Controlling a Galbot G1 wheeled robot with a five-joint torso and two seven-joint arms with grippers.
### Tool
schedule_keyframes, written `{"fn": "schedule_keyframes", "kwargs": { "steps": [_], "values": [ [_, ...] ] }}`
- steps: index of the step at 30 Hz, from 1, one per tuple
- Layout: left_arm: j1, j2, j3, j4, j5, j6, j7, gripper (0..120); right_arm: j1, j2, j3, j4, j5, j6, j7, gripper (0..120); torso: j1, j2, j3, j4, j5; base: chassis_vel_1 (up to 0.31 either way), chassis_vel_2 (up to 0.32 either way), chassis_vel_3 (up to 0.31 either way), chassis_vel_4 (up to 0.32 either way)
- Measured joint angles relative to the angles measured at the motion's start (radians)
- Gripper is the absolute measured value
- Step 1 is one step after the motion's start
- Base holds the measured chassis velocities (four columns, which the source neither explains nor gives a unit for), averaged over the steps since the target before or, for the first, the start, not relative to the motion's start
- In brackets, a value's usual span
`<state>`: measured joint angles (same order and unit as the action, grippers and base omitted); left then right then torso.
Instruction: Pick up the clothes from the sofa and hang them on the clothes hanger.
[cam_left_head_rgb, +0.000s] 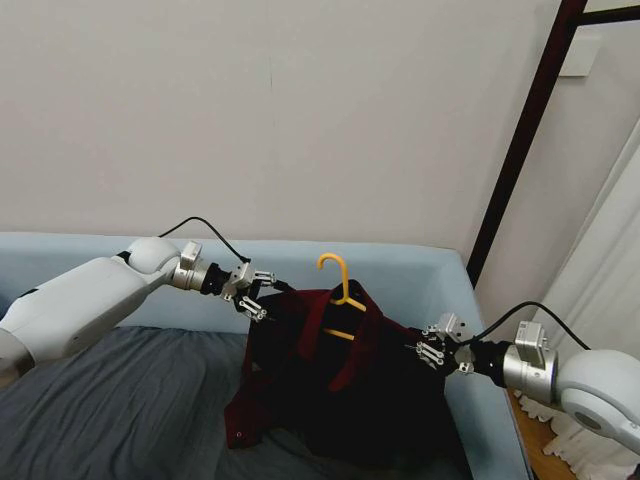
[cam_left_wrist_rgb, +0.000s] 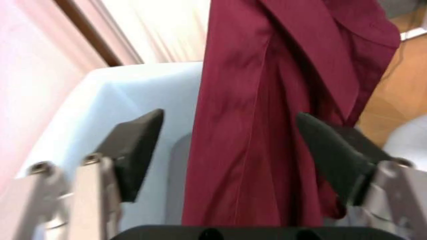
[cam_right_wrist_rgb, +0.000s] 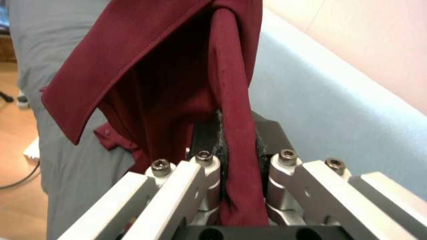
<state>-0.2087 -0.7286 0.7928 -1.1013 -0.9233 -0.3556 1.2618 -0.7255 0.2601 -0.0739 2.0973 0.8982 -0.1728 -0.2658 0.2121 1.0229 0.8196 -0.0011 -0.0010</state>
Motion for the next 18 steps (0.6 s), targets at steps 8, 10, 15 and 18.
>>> {"fn": "schedule_keyframes", "kwargs": {
  "steps": [8,10,15,18],
  "values": [
    [0.045,0.035,-0.09,-0.011,-0.018,-0.003,-0.015,98,-0.035,0.01,0.037,0.002,0.019,0.024,0.025,7,0.0,0.0,0.0,-0.0004,0.0002,0.0,0.0,0.0,0.0],
    [0.147,0.109,-0.211,-0.047,-0.023,-0.003,-0.032,100,-0.055,0.023,0.054,0.001,0.023,0.046,0.033,7,0.0,0.0,0.0,0.0,0.0001,0.0,0.0,0.0,0.0],
    [0.318,0.205,-0.363,-0.089,-0.023,-0.018,-0.075,100,-0.064,0.057,0.062,-0.017,0.016,0.068,0.033,7,0.0,0.0,0.0,0.0001,0.0001,0.0,0.0,0.0,0.0],
    [0.456,0.253,-0.482,-0.108,-0.022,-0.035,-0.138,100,-0.058,0.078,0.058,-0.023,0.016,0.07,0.032,7,0.0,0.0,0.0,0.0003,-0.0002,0.0,0.0,0.0,0.0]
  ]
}}
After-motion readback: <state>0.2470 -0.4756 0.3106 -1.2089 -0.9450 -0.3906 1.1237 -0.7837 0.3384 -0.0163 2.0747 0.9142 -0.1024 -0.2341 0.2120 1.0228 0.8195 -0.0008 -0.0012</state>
